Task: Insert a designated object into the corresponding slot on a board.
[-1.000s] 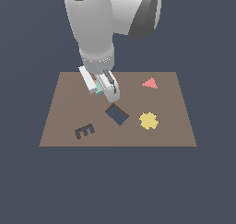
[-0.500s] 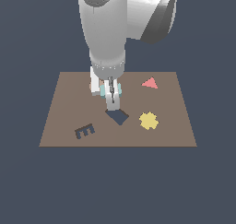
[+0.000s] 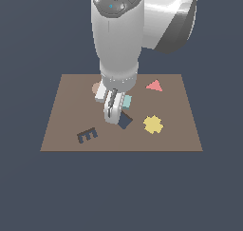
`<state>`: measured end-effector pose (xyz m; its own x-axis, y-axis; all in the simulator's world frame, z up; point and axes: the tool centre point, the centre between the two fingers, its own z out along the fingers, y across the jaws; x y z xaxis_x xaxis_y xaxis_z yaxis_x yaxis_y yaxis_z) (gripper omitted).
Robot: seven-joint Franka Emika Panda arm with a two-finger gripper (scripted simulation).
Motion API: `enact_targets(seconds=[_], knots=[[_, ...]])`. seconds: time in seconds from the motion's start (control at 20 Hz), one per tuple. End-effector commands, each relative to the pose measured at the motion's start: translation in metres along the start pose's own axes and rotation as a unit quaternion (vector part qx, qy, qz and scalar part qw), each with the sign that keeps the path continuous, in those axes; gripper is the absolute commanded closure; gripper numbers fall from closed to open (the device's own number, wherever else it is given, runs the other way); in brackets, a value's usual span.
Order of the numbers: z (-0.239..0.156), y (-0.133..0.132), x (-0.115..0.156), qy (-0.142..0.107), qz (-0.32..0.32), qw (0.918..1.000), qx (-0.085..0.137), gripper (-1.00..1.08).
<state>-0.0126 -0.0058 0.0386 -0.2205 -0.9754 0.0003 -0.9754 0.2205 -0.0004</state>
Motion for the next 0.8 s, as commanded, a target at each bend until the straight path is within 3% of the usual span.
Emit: enact_targets(seconds=[0.0, 0.75], knots=[[-0.001, -0.008, -0.005, 0.000, 0.045, 0.9990, 0.000, 1.08], [-0.002, -0.044, -0.015, 0.000, 0.221, 0.9753, 0.000, 1.08]])
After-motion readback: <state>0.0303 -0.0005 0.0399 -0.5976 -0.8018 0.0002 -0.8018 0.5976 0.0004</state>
